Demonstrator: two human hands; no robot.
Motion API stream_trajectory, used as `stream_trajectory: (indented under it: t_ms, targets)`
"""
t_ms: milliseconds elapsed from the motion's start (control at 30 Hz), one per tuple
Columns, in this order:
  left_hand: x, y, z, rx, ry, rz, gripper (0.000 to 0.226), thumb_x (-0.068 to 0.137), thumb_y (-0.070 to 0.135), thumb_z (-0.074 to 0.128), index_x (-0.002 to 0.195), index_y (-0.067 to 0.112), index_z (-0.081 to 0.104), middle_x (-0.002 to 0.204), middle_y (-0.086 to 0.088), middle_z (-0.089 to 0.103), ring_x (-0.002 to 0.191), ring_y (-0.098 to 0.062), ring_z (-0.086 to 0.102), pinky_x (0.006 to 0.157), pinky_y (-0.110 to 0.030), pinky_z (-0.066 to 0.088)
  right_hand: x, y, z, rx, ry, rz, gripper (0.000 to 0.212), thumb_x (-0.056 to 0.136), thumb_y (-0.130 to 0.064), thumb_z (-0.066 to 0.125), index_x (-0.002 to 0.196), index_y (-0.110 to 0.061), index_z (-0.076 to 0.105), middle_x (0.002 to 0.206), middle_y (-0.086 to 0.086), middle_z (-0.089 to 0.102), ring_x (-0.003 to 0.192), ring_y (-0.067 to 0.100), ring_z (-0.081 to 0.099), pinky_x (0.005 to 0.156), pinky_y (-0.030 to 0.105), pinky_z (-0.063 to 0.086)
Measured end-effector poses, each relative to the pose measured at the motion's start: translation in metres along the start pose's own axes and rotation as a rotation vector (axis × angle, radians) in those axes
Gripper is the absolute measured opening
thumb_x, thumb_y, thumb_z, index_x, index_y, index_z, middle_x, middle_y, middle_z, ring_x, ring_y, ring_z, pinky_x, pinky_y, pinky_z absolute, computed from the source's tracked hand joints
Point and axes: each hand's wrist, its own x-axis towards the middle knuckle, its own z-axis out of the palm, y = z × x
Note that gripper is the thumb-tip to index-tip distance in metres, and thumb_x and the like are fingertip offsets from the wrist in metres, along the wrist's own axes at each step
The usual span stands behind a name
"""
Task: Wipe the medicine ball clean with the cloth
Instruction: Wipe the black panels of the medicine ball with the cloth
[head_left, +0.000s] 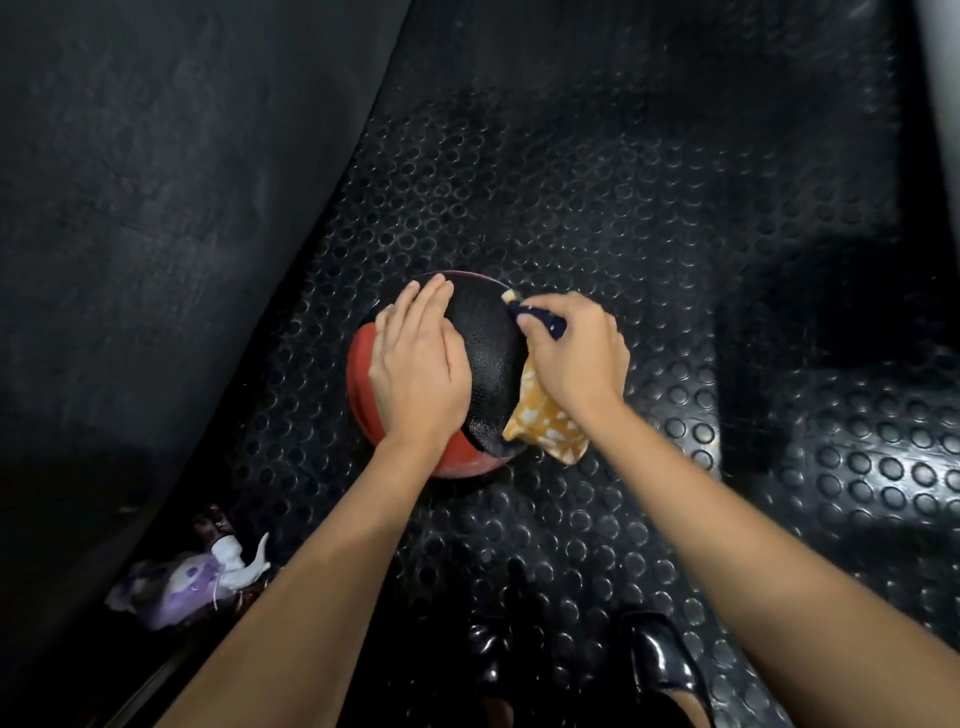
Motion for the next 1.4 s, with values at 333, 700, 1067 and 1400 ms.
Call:
stream_trajectory:
  t_ms: [333,700,1067,1400]
  targets:
    - [0.0,0.003,0.002,0.025,-0.023,0.048,0.052,0.092,0.024,0.025,0.13,0.009,0.057,0.137,0.0,0.055,0.134,-0.018,0.042,0.114,-0.035,0.023,0.026,0.003,-0.002,-0.012,-0.049,0.108,0.017,0.089,-0.034,0.06,0.103,-0.036,0.069,0.111,-0.011,0.066,0.107,0.018,0.058,0.077,0.027,0.036]
    - [-0.007,0.007,0.003,0.034,-0.022,0.078,0.049,0.092,0.021,0.028,0.129,0.009,0.058,0.136,0.0,0.056,0.134,-0.018,0.042,0.114,-0.032,0.02,0.042,0.013,-0.005,-0.014,-0.156,0.171,0.018,0.088,-0.036,0.061,0.104,-0.034,0.07,0.111,-0.007,0.067,0.108,0.021,0.058,0.08,0.028,0.039]
    - [-0.005,0.005,0.001,0.05,-0.045,0.089,0.051,0.092,0.022,0.026,0.13,0.01,0.057,0.138,0.001,0.054,0.135,-0.017,0.041,0.115,-0.037,0.024,0.039,0.009,-0.003,0.028,-0.105,0.198,0.018,0.088,-0.036,0.06,0.104,-0.036,0.069,0.112,-0.009,0.066,0.109,0.02,0.058,0.082,0.03,0.04]
    - [-0.003,0.011,0.005,0.031,-0.033,0.053,0.05,0.092,0.022,0.027,0.129,0.01,0.058,0.136,0.001,0.055,0.134,-0.017,0.042,0.114,-0.03,0.018,0.025,0.011,-0.006,0.066,-0.043,0.214,0.019,0.089,-0.036,0.06,0.106,-0.035,0.069,0.108,-0.008,0.067,0.106,0.02,0.058,0.079,0.027,0.037]
